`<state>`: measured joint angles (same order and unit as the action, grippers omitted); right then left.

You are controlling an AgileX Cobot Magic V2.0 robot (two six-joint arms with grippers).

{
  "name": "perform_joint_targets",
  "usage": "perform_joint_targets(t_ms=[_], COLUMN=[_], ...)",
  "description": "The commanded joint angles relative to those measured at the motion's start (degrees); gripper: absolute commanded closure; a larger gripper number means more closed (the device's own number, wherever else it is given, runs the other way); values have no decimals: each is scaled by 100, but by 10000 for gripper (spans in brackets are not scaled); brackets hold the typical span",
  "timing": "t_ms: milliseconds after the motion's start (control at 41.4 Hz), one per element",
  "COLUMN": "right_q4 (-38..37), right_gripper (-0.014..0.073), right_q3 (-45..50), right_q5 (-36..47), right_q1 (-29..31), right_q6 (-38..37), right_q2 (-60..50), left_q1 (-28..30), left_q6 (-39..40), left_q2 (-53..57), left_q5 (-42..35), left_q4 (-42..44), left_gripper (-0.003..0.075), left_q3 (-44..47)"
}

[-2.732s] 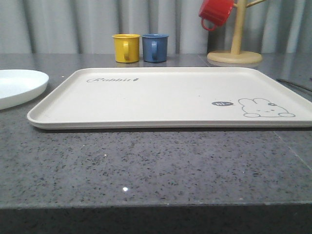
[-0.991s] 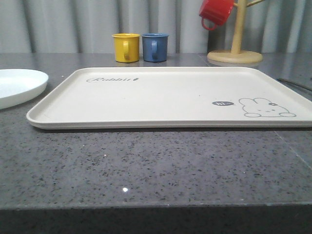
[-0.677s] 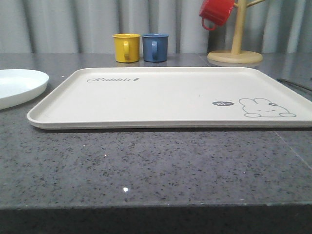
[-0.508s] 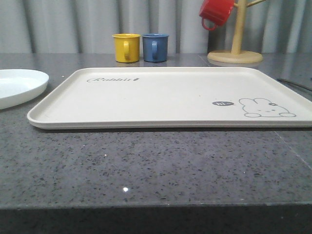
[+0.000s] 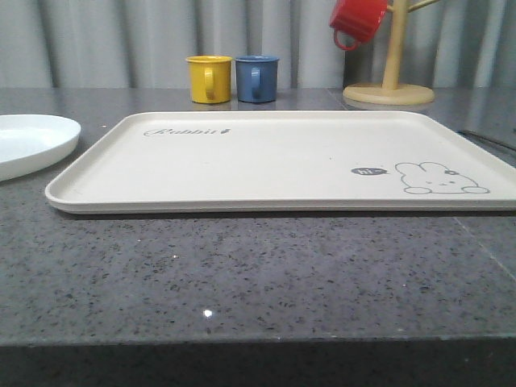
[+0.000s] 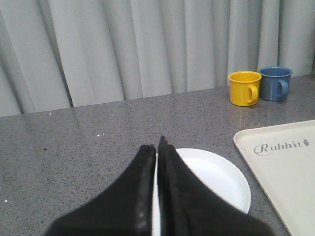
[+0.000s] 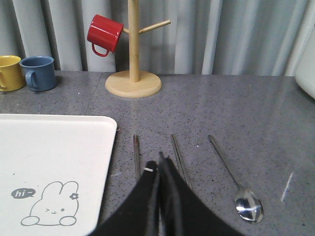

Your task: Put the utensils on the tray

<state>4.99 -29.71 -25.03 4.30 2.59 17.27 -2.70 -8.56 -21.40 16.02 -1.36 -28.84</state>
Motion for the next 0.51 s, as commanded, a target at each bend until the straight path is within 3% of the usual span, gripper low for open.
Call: perform_joint_targets(t_ms=[0,145,218,314,484], right_q4=[2,2,2,2,2], right_gripper=[426,160,74,9,-10], right_q3=[-197,-197,-197,-197,-197], right_q5=[517,512,512,512,512], right_q1=[10,10,10,10,10], right_q6=[24,24,24,24,24], right_q2=[98,98,98,98,98], left_q1=[3,3,3,3,3], left_q6=[44,44,44,44,44], left_q2=[-75,-75,-75,-75,-75], left_q5=[-415,-415,-415,-415,-415], left_q4=[10,10,10,10,10], left_gripper=[572,221,95,57,57], left_q3=[-214,-214,-214,-214,-214])
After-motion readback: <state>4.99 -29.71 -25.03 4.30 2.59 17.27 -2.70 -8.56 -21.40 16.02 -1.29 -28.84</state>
